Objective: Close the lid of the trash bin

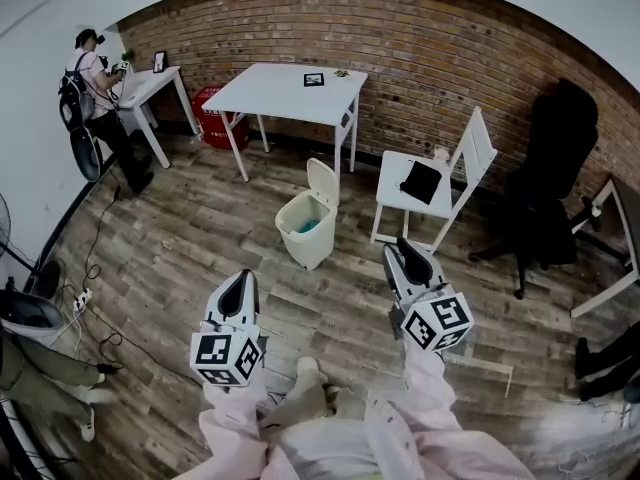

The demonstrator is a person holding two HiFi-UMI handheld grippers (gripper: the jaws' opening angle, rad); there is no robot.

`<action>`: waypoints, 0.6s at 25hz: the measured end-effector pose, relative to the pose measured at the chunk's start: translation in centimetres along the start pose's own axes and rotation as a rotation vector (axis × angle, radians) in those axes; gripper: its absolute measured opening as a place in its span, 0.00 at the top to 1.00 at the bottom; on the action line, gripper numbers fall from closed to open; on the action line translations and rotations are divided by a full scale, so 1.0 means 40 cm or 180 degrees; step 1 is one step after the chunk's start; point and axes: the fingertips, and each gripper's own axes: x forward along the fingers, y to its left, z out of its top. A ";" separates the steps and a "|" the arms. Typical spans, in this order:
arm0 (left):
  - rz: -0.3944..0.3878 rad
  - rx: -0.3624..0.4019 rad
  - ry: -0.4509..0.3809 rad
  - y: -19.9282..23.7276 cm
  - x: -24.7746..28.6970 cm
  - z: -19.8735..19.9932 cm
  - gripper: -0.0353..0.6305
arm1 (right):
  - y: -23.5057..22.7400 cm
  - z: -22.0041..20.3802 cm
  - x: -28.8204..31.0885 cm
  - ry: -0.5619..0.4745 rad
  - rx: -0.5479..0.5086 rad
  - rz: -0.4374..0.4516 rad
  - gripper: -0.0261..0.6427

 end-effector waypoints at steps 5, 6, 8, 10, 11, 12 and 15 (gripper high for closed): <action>0.0021 -0.0018 0.0034 0.012 0.027 -0.012 0.96 | -0.015 -0.019 0.028 0.0038 0.0050 0.0011 0.77; 0.0020 -0.0025 0.0046 0.016 0.036 -0.016 0.96 | -0.019 -0.023 0.037 0.0047 0.0057 0.0013 0.75; 0.0014 -0.0042 0.0068 0.023 0.058 -0.026 0.96 | -0.029 -0.034 0.056 0.0074 0.0081 0.0003 0.73; -0.0001 -0.0055 0.0089 0.031 0.087 -0.034 0.96 | -0.045 -0.045 0.079 0.0105 0.0104 -0.0017 0.70; -0.0010 -0.0061 0.0102 0.036 0.103 -0.038 0.96 | -0.054 -0.051 0.092 0.0121 0.0108 -0.0027 0.70; -0.0018 -0.0068 0.0116 0.043 0.121 -0.042 0.96 | -0.062 -0.057 0.106 0.0137 0.0111 -0.0037 0.70; -0.0021 -0.0103 0.0172 0.076 0.179 -0.053 0.96 | -0.087 -0.077 0.163 0.0194 0.0130 -0.0057 0.69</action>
